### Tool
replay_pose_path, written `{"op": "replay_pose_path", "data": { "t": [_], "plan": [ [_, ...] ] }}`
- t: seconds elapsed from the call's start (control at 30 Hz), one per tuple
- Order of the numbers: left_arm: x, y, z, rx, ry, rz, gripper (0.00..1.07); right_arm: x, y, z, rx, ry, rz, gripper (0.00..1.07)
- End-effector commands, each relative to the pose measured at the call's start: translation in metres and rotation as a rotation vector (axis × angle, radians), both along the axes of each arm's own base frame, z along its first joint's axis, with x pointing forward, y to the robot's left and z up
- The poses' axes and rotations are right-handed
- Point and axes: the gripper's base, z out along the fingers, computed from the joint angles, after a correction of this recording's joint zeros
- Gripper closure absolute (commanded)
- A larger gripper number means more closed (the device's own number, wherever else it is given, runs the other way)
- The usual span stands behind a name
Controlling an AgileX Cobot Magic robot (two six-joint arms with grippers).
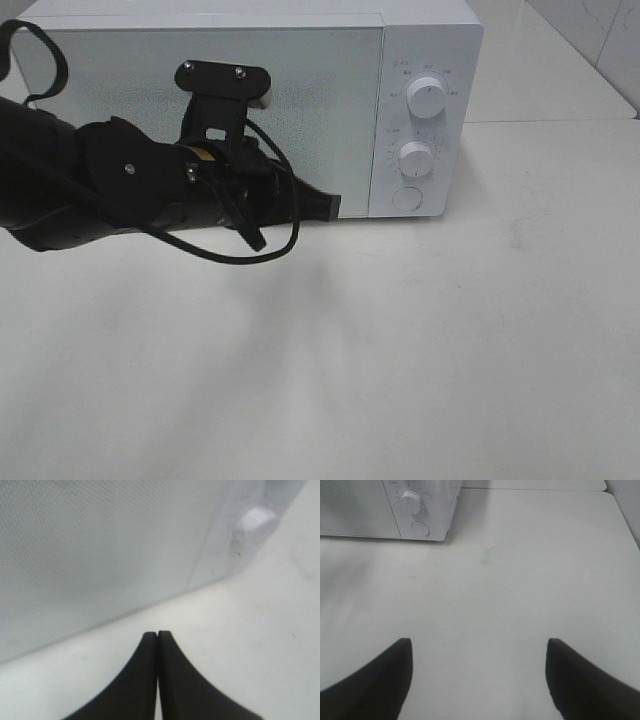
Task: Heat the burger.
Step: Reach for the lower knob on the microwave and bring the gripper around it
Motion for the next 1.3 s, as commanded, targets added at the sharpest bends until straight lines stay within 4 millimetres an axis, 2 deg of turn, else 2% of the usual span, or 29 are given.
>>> {"op": "replay_pose_path", "data": {
  "t": [0.03,0.07,0.1,0.13,0.17,0.2,0.5,0.6,0.63,0.67,0.73,0.77,0.83,0.87,0.9,0.97,1.0,1.07,1.1,1.13,1.17,1.2,1.23,1.27,1.3],
  "plan": [
    [-0.013,0.007,-0.002,0.029,0.183,-0.102,0.82,-0.004,0.000,0.000,0.007,-0.026,-0.007,0.35],
    [-0.013,0.007,-0.002,0.029,0.183,-0.102,0.82,-0.004,0.000,0.000,0.007,-0.026,-0.007,0.35],
    [-0.014,0.012,-0.003,0.034,0.260,-0.124,0.50,-0.004,0.000,0.000,0.007,-0.026,-0.007,0.35],
    [-0.014,0.012,-0.003,0.034,0.260,-0.124,0.50,-0.004,0.000,0.000,0.007,-0.026,-0.007,0.35],
    [-0.014,0.015,-0.004,0.032,0.294,-0.123,0.33,-0.004,0.000,0.000,0.007,-0.026,-0.007,0.35],
    [-0.013,0.022,-0.005,0.033,0.350,-0.126,0.07,-0.004,0.000,0.000,0.007,-0.026,-0.007,0.35],
    [-0.017,0.051,0.001,0.030,0.575,-0.178,0.07,-0.004,0.000,0.000,0.007,-0.026,-0.007,0.35],
    [-0.022,0.062,0.009,0.041,0.654,-0.221,0.07,-0.004,0.000,0.000,0.007,-0.026,-0.007,0.35],
    [-0.026,0.072,0.014,0.057,0.700,-0.248,0.07,-0.004,0.000,0.000,0.007,-0.026,-0.007,0.35],
    [-0.026,0.072,0.014,0.057,0.700,-0.248,0.07,-0.004,0.000,0.000,0.007,-0.026,-0.007,0.35],
    [-0.029,0.088,0.023,0.068,0.757,-0.257,0.07,-0.004,0.000,0.000,0.007,-0.026,-0.007,0.35],
    [-0.029,0.088,0.023,0.068,0.757,-0.257,0.07,-0.004,0.000,0.000,0.007,-0.026,-0.007,0.35],
    [-0.030,0.107,0.033,0.070,0.794,-0.249,0.07,-0.004,0.000,0.000,0.007,-0.026,-0.007,0.35],
    [-0.030,0.107,0.033,0.070,0.794,-0.249,0.07,-0.004,0.000,0.000,0.007,-0.026,-0.007,0.35],
    [-0.029,0.122,0.039,0.062,0.820,-0.216,0.07,-0.004,0.000,0.000,0.007,-0.026,-0.007,0.35],
    [-0.030,0.129,0.042,0.064,0.832,-0.206,0.07,-0.004,0.000,0.000,0.007,-0.026,-0.007,0.35],
    [-0.031,0.147,0.050,0.065,0.847,-0.178,0.07,-0.004,0.000,0.000,0.007,-0.026,-0.007,0.35],
    [-0.032,0.153,0.053,0.064,0.851,-0.165,0.07,-0.004,0.000,0.000,0.007,-0.026,-0.007,0.35],
    [-0.034,0.170,0.062,0.061,0.852,-0.114,0.07,-0.004,0.000,0.000,0.007,-0.026,-0.007,0.35],
    [-0.035,0.179,0.066,0.062,0.848,-0.084,0.07,-0.004,0.000,0.000,0.007,-0.026,-0.007,0.35],
    [-0.035,0.179,0.066,0.062,0.848,-0.084,0.07,-0.004,0.000,0.000,0.007,-0.026,-0.007,0.35],
    [-0.038,0.195,0.074,0.069,0.840,-0.025,0.07,-0.004,0.000,0.000,0.007,-0.026,-0.007,0.35],
    [-0.040,0.203,0.078,0.068,0.830,0.017,0.07,-0.004,0.000,0.000,0.007,-0.026,-0.007,0.35],
    [-0.040,0.203,0.078,0.068,0.830,0.017,0.07,-0.004,0.000,0.000,0.007,-0.026,-0.007,0.35],
    [-0.044,0.217,0.087,0.059,0.811,0.107,0.07,-0.004,0.000,0.000,0.007,-0.026,-0.007,0.35]
  ]
}}
